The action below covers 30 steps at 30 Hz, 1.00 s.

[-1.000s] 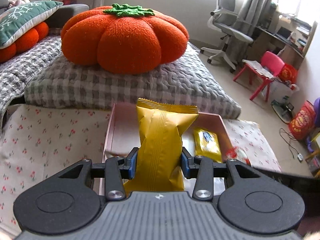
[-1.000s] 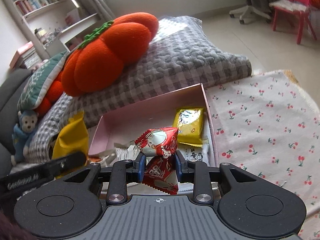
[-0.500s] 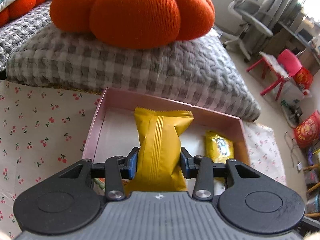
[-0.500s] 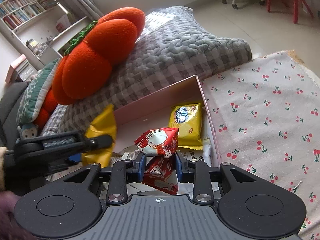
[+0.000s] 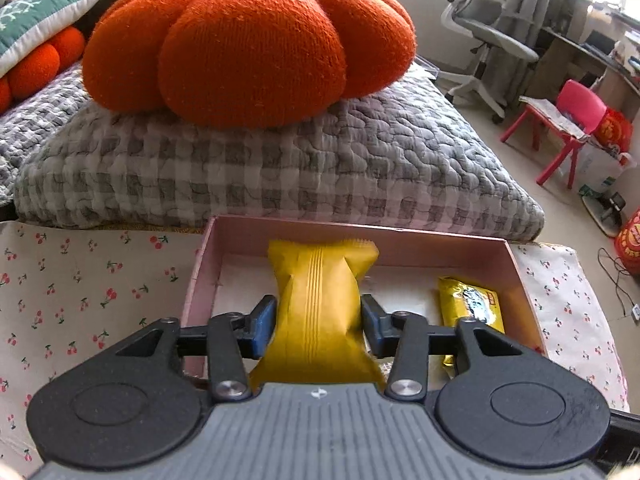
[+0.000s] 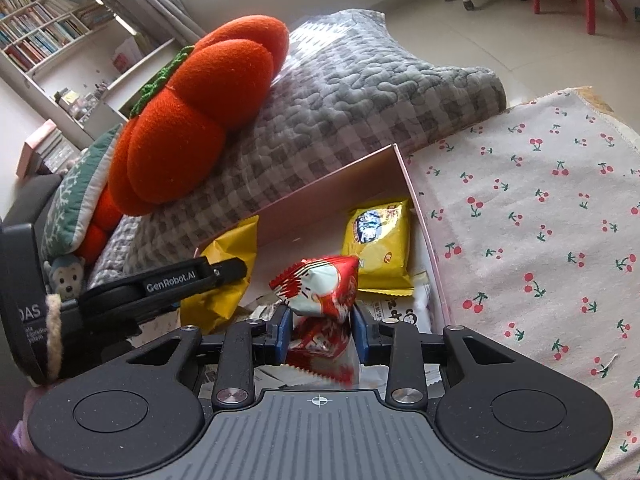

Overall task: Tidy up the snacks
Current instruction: 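Carry the yellow bag and red-white candy into the box and open both grippers, then withdraw both grippers from the box back over the snack pile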

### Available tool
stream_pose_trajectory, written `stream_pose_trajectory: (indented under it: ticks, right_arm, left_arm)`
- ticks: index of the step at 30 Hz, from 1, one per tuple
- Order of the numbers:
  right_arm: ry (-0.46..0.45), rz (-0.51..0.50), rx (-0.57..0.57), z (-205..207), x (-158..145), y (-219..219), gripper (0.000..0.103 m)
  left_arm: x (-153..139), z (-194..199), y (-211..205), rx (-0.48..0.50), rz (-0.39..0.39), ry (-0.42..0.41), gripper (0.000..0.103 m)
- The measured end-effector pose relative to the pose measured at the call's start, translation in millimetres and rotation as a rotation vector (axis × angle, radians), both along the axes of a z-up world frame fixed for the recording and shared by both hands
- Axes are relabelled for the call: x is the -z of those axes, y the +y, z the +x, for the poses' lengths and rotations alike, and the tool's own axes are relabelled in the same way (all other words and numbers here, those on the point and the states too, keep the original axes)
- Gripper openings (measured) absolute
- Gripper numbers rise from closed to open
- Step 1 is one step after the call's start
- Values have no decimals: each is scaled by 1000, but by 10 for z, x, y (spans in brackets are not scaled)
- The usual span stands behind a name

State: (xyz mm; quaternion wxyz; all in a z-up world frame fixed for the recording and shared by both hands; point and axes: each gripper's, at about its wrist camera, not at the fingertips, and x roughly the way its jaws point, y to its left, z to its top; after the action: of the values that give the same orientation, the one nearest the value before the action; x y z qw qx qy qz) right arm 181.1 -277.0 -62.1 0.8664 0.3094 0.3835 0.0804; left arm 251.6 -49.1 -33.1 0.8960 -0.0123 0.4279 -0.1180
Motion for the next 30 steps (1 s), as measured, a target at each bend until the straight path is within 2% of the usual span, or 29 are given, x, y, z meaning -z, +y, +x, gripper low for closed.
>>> stream_pose_trajectory:
  ticks: [1, 2, 4, 7, 16, 21, 30]
  right_arm:
    - [5, 9, 3, 2, 4, -9, 38]
    - [6, 18, 7, -2, 4, -19, 46]
    - [6, 21, 13, -9, -7, -23, 54]
    - [0, 7, -1, -26, -38, -7, 56]
    - [-32, -29, -28, -165, -203, 25, 66]
    - [-51, -38, -44, -275, -323, 26, 68]
    - [-79, -98, -92, -543, -491, 65, 81]
  left_arm:
    - [-9, -17, 15, 3, -2, -4, 57]
    - [-15, -29, 19, 8, -3, -7, 59]
    - [-35, -66, 26, 18, 3, -8, 63]
    - [-59, -119, 19, 30, 15, -13, 71]
    - [-188, -350, 79, 45, 17, -26, 79]
    - [-277, -513, 122, 44, 18, -36, 83]
    - [-362, -848, 223, 44, 10, -38, 91]
